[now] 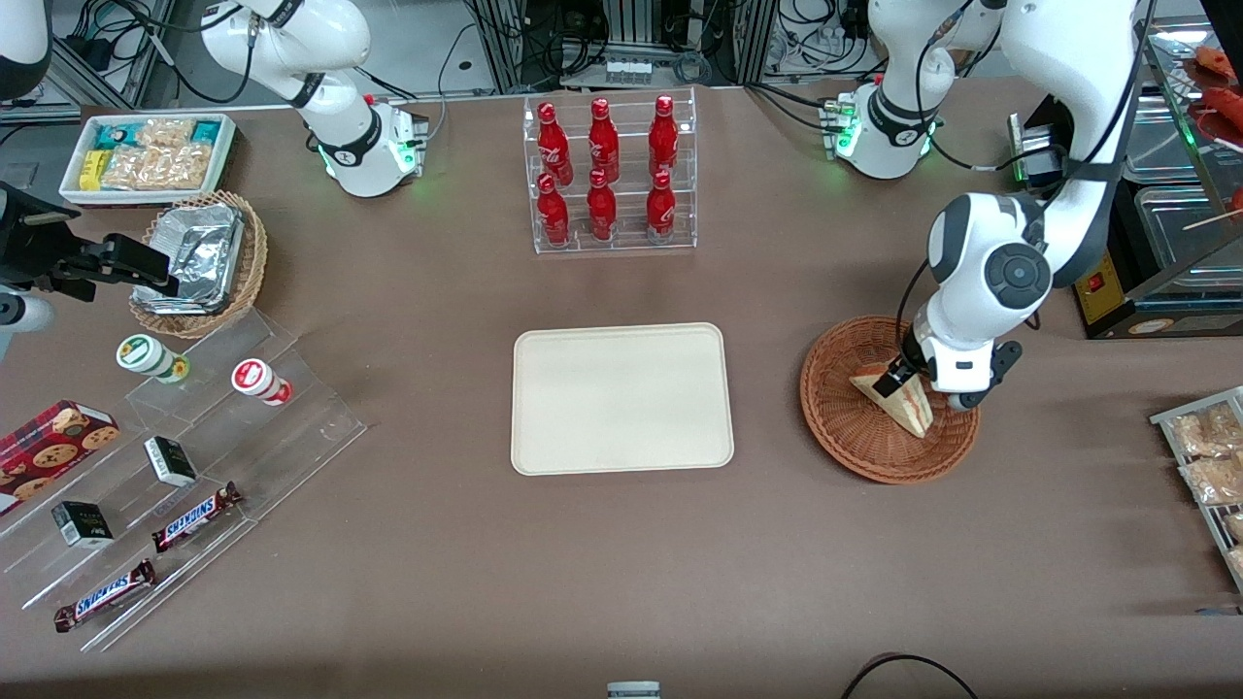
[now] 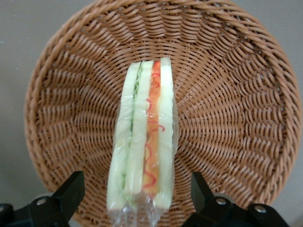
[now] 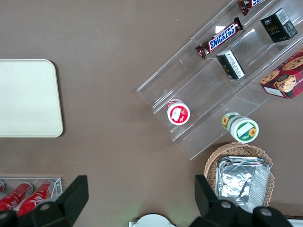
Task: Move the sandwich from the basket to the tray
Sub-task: 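Close the left gripper on the sandwich and lift it from the basket, then carry the held sandwich over to the cream tray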
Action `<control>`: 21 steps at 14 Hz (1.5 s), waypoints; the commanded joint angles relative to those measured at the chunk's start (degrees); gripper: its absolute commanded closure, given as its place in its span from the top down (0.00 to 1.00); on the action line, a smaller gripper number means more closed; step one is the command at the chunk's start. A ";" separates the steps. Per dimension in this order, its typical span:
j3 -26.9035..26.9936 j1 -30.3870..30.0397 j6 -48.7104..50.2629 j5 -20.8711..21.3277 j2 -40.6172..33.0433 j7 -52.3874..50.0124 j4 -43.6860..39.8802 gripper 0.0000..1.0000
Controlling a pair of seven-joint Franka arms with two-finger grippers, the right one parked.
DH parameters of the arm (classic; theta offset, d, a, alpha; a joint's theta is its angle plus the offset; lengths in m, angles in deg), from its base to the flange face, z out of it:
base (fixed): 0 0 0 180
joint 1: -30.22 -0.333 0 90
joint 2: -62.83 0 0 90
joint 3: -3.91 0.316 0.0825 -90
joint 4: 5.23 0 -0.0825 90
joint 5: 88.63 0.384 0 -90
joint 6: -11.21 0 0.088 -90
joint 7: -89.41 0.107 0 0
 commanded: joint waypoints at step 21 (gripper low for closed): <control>-0.07 20.35 32.78 0.46 4.34 4.62 -40.96 0.00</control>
